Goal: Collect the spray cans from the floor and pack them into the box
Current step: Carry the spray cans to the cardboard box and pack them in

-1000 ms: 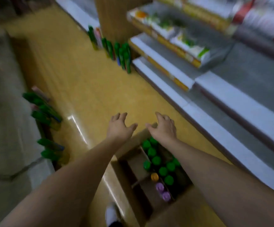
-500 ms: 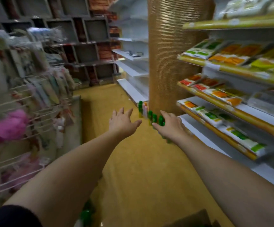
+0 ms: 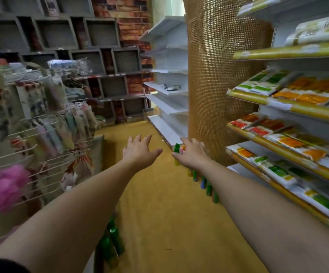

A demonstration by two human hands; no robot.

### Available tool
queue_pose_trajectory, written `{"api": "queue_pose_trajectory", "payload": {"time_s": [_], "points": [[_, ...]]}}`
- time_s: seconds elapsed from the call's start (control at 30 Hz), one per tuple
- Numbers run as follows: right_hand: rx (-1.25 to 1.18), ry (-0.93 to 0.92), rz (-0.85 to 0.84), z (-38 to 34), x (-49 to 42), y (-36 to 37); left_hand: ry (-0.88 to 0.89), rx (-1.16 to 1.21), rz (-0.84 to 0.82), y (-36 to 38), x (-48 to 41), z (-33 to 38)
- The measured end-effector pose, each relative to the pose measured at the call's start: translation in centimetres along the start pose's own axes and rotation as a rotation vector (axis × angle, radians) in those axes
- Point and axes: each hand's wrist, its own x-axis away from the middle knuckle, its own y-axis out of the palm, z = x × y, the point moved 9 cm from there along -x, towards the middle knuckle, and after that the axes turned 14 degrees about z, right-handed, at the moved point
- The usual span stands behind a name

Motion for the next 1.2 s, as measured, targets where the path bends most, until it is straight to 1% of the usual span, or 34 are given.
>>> {"api": "queue_pose_trajectory", "payload": {"time_s": [0.23, 0.4, 0.6, 0.9, 1.07, 1.2], "points": [[0.053, 0.001, 0.0, 1.1, -10.6, 0.7, -0.006, 0.06, -0.002, 3.7, -11.4, 1.5], [0.079, 0.059, -0.011, 3.5, -17.7, 3.6, 0.01, 0.082, -0.03, 9.0, -19.5, 1.0], [0.112, 0.101, 0.012, 4.0, -28.5, 10.3, 0.076, 0.113, -0.098, 17.4, -30.6, -0.8], [0.112, 0.188, -0.015, 2.1, -46.1, 19.7, 0.078, 0.159, -0.206, 27.0, -48.8, -4.4], [0.084, 0.254, -0.034, 4.2, -54.9, 25.0, 0.071, 0.177, -0.246, 32.9, -56.8, -4.9], [0.075, 0.258, -0.055, 7.0, -62.9, 29.8, 0.061, 0.177, -0.253, 38.5, -63.8, -4.7]]}}
